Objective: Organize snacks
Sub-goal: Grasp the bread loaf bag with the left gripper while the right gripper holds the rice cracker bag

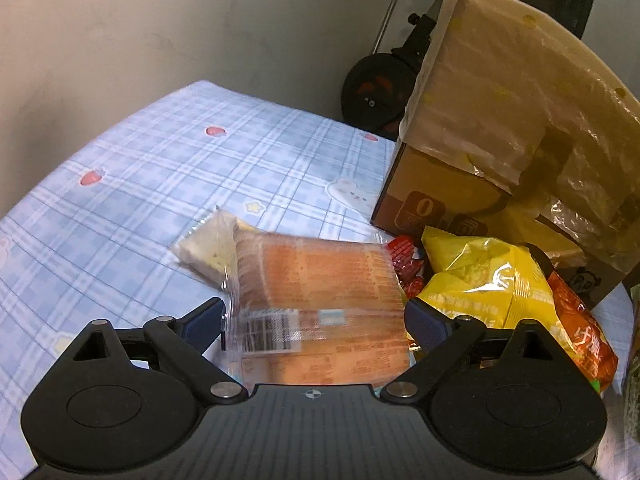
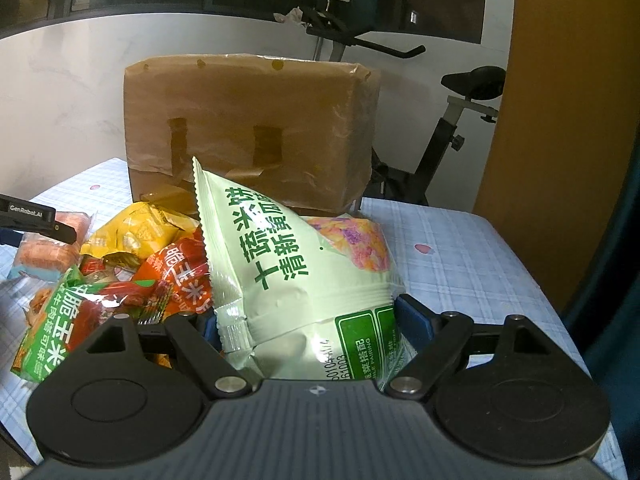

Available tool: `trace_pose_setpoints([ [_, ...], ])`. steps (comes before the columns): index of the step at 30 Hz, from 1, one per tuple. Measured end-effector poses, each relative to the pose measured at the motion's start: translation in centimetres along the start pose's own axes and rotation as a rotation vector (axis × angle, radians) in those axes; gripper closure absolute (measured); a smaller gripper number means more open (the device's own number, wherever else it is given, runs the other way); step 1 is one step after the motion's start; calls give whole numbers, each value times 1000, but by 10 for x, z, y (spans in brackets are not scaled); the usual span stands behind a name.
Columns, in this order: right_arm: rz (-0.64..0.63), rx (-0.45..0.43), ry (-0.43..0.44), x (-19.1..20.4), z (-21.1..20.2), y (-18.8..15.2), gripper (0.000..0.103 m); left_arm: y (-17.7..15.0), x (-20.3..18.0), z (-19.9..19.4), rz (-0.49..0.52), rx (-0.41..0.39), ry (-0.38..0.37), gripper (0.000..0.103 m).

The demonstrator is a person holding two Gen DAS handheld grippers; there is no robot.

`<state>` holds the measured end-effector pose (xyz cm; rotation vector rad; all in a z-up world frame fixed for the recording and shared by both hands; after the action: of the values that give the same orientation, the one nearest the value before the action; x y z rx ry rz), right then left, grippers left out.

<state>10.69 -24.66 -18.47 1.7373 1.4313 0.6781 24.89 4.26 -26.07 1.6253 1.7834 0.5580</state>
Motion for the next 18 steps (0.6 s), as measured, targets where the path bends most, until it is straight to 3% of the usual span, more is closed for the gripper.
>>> trace_pose_setpoints([
  [4,4,9,8,0,4,0,19,-2,-1,9,-25,31,-19,7],
  [8,7,9,11,0,5,1,19,-1,-4,4,-13,18,-61,33],
  [12,14,1,8,-3,3,5,19,3,-4,-18,17,-13,-68,51],
  [18,21,-17,7,-5,1,12,19,13,0,-47,19,-71,-63,56],
])
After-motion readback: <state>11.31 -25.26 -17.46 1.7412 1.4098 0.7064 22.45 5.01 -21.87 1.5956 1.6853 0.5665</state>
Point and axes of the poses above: each gripper's, at about its wrist camera, not at the fingertips, and z roughly the way its jaws point, x to its left, y to its top, the point moved 10 cm from there along z, roughly the way its jaws point, and after that the axes turned 1 degree about y, right-handed, at the moved point
